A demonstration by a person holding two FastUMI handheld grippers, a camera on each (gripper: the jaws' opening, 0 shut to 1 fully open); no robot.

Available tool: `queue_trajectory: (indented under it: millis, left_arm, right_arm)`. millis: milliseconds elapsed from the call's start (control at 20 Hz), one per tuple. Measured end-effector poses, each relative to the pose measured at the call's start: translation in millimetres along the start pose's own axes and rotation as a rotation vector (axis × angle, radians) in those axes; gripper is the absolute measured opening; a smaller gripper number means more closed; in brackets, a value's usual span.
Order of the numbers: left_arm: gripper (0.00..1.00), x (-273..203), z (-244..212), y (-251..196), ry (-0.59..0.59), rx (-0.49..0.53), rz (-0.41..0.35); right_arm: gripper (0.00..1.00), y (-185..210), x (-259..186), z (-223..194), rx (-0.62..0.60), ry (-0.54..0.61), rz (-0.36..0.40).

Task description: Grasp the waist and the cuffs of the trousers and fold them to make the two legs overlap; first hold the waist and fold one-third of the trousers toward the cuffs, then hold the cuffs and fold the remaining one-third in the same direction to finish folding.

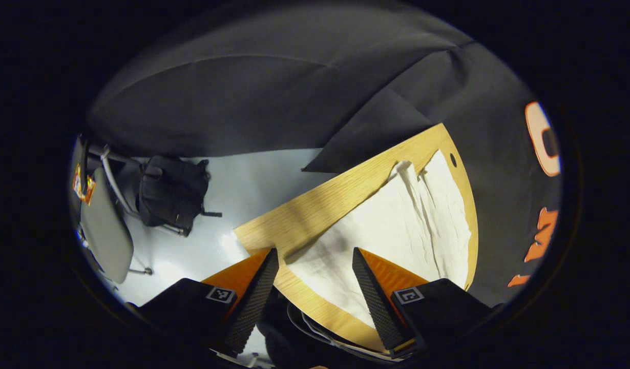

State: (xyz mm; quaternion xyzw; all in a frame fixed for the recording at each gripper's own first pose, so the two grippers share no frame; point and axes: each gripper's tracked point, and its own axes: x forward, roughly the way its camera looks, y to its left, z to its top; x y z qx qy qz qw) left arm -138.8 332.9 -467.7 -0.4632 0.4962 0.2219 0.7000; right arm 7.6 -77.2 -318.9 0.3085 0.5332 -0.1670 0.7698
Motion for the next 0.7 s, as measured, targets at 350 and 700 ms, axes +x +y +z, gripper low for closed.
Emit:
queue_trajectory:
  millis: [350, 700]
  left_arm:
    - [0.93, 5, -17, -24, 0.106, 0.119, -0.106]
    - [0.47, 17, -20, -34, 0.113, -0.103, -0.204]
  right_arm:
    - [0.89, -5, 16, -3, 0.035, 0.023, 0.034]
    - [0.89, -27, 24, -7, 0.092, 0.036, 0.050]
